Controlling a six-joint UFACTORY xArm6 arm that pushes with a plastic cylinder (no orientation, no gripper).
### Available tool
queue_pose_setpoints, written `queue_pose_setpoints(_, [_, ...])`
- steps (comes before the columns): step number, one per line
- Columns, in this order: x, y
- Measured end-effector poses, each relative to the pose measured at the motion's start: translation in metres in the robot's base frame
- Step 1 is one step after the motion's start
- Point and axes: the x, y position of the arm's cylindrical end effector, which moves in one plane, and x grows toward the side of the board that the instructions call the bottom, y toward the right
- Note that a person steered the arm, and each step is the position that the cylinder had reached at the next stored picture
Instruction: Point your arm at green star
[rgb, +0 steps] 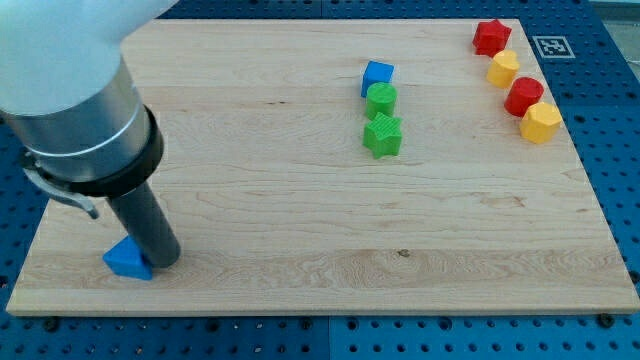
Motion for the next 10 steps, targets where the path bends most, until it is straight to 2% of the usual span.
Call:
queue_pose_setpoints(1, [0.000,0.009])
queue_pose_setpoints(4, [-0.006,0.271])
queue_pose_setpoints(5, [-0.046,0.337])
queue_pose_setpoints(7, [-0.143,0.339])
queue_pose_setpoints(8, [-0.158,0.329])
queue_pose_setpoints(10, [-0.158,0.259])
